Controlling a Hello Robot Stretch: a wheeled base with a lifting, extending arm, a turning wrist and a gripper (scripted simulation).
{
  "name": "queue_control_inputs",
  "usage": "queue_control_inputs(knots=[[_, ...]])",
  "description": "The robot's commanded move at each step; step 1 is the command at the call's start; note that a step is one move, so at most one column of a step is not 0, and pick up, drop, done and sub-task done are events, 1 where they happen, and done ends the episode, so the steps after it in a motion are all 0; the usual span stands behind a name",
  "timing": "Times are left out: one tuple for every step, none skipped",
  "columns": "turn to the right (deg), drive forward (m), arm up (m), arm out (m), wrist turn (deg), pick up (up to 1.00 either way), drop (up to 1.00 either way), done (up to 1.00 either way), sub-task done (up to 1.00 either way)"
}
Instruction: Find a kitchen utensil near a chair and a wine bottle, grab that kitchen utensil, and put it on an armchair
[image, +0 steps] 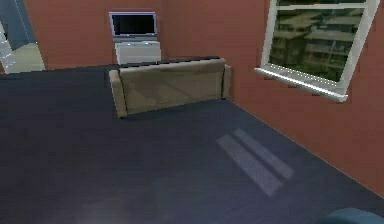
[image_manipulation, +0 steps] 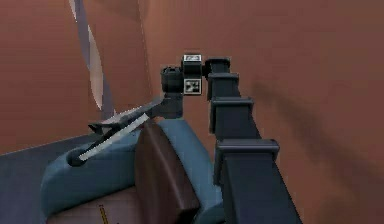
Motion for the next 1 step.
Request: queue_control_inputs(knots=[[0.0, 0.00, 0.00, 0.00, 0.0, 0.00, 0.00, 1.00, 0.00]])
